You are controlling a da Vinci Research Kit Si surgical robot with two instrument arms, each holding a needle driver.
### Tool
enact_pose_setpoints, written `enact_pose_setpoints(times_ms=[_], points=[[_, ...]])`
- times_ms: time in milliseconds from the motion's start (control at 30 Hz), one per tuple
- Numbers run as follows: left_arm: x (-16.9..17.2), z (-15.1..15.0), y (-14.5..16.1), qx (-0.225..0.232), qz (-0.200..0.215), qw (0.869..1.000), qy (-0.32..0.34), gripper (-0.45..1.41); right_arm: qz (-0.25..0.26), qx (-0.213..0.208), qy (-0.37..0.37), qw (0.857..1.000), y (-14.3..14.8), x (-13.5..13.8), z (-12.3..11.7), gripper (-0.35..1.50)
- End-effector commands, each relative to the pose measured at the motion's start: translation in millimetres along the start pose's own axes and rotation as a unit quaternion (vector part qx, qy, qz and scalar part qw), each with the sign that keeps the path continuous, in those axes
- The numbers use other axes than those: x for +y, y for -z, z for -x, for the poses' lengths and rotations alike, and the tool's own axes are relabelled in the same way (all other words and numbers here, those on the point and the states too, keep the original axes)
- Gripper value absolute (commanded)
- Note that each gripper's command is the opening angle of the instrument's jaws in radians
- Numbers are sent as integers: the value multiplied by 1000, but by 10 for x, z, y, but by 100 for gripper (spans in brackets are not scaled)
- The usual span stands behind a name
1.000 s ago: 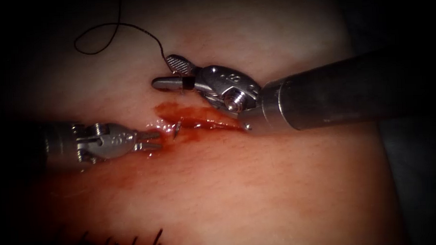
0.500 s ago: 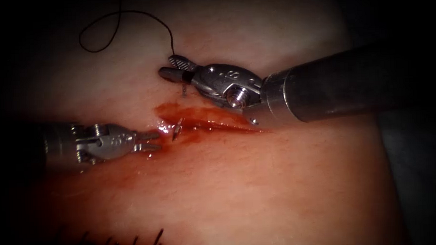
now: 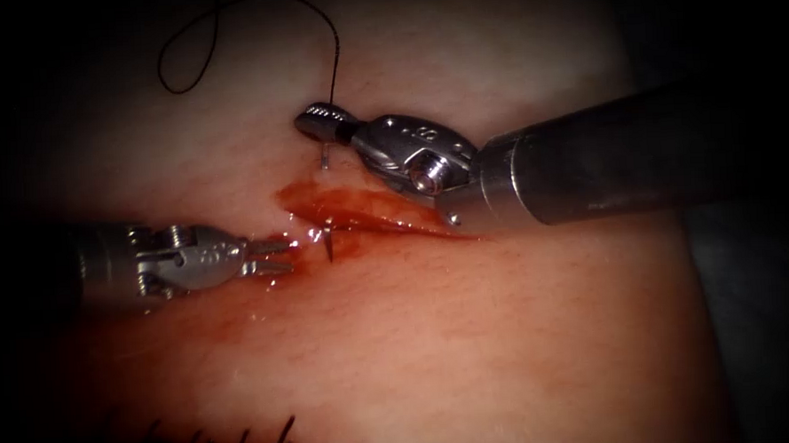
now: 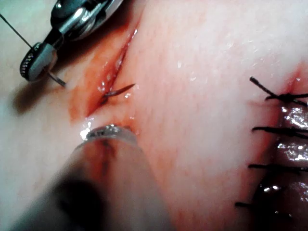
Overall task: Wound Closure
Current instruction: Pierce the skin above the incision with the right needle driver.
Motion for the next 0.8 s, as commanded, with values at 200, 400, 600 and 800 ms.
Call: enact_pose_setpoints(times_ms=[200, 400, 600, 800], points=[[0, 0, -8, 1, 1, 1000, -1, -7, 38, -29, -39, 998, -6, -1, 8, -35], [-1, -1, -9, 1, 1, 1000, -1, -7, 63, -71, -50, 994, 5, -12, 12, -35], [-2, -2, -8, 1, 0, 1000, -29, 2, 39, -105, -63, 992, 11, -25, 10, -35], [-15, -7, -3, 93, 37, 987, -127, 4, -5, -25, 10, 1000, 12, -5, -15, 81]])
